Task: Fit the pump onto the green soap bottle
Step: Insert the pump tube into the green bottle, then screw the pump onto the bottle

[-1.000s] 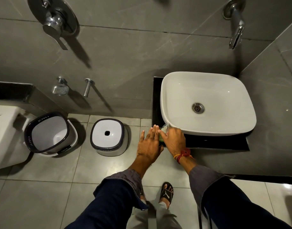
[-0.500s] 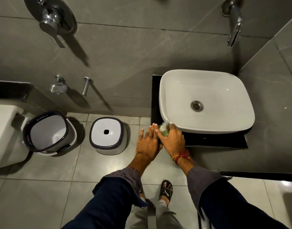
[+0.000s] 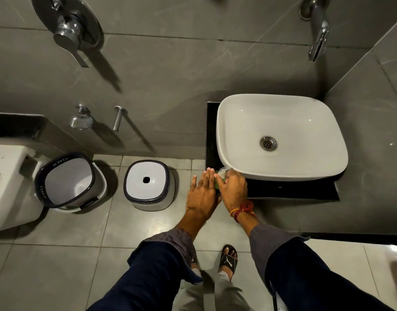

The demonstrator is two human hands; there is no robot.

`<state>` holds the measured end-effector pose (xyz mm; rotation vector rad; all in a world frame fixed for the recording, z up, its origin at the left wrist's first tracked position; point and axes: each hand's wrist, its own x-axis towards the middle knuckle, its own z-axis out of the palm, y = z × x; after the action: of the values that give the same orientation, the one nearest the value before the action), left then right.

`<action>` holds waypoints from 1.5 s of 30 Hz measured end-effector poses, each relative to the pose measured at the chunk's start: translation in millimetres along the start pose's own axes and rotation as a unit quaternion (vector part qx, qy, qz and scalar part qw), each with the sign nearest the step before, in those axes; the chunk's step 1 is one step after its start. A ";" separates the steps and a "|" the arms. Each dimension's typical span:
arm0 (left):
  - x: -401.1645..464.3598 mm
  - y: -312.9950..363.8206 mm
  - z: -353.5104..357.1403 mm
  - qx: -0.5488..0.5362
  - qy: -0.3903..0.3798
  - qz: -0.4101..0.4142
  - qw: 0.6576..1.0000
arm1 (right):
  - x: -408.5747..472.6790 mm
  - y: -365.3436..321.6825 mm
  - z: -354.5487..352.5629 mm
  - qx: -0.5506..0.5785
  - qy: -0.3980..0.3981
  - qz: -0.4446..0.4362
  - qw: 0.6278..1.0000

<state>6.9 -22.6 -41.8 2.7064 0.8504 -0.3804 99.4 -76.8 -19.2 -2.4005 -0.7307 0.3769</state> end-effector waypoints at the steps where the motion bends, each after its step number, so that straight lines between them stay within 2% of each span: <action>1: 0.1 0.9 -0.6 -0.004 -0.002 -0.001 1.000 | 0.1 -1.2 -0.4 -0.005 -0.001 0.008 1.000; 5: -0.9 3.7 -2.0 0.000 -0.007 -0.004 1.000 | -4.8 3.6 -8.8 -0.033 -0.012 0.026 0.999; 9: -1.7 4.0 -1.3 0.004 -0.005 -0.004 1.000 | -15.9 12.3 -20.8 -0.062 0.055 -0.096 0.992; 11: -1.2 3.9 -1.3 0.002 -0.006 -0.006 1.000 | -14.6 16.0 -25.9 -0.076 0.030 -0.135 0.987; 15: -1.6 4.9 -2.1 -0.014 -0.003 -0.017 1.000 | -11.5 18.0 -31.9 -0.135 -0.023 -0.143 0.980; 20: -1.8 5.8 -0.5 -0.018 0.003 -0.019 1.000 | -21.3 15.7 -30.6 -0.130 0.046 -0.162 0.977; 29: -5.3 8.0 -1.8 0.027 -0.004 -0.002 1.000 | -38.1 10.1 -24.2 -0.136 0.041 -0.168 0.976; 32: -6.5 7.2 -3.8 0.021 -0.006 -0.005 1.000 | -35.6 16.9 -23.0 -0.097 0.030 -0.137 0.985; 34: -6.3 7.1 -6.3 -0.007 -0.008 -0.016 1.000 | -30.8 24.0 -21.8 -0.060 0.004 -0.104 0.993; 37: -4.4 5.1 -11.4 -0.041 0.007 -0.041 0.998 | -19.7 31.0 -19.7 -0.011 -0.083 -0.064 0.994; 39: -1.6 2.8 -14.8 -0.054 0.012 -0.046 0.997 | -12.1 29.9 -17.7 -0.001 -0.110 -0.061 0.992; 45: 10.0 -4.7 -15.4 -0.058 0.024 -0.046 0.997 | -4.2 20.3 -12.0 -0.024 -0.078 -0.096 0.992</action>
<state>14.6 -8.6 -31.7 2.5862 0.9812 -0.2762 109.4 -98.4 -21.9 -2.3390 -1.0425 0.4753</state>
